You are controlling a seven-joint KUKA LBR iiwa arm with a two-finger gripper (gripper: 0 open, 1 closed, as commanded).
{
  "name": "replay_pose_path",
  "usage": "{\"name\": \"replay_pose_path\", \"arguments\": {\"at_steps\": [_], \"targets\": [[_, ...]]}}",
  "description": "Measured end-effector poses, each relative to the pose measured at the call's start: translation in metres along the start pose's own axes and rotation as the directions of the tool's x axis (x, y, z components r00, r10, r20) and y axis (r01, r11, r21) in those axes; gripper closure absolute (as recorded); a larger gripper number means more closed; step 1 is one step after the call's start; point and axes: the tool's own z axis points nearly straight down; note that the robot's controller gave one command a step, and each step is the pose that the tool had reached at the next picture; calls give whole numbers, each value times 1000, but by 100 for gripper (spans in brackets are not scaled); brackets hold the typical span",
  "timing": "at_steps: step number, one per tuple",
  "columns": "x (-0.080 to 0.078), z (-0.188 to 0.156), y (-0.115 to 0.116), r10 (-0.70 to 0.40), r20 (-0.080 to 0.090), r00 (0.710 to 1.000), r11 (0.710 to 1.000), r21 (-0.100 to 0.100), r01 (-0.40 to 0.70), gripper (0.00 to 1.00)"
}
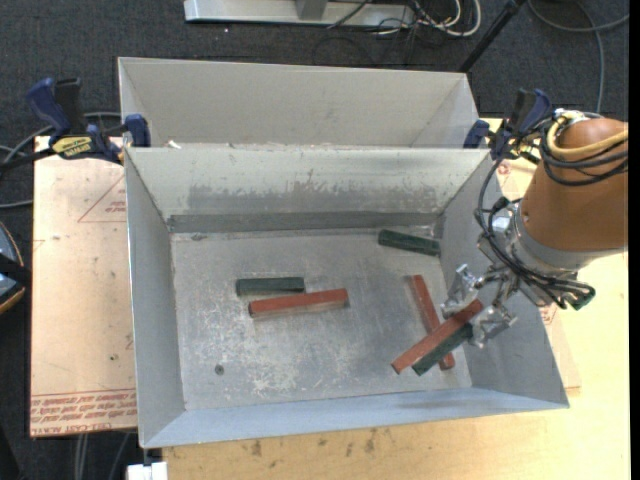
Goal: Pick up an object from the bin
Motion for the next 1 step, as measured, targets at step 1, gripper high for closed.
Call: {"name": "replay_pose_path", "arguments": {"at_steps": [1], "targets": [[0,0,0,0,0,1000,1000,0,0,100]]}}
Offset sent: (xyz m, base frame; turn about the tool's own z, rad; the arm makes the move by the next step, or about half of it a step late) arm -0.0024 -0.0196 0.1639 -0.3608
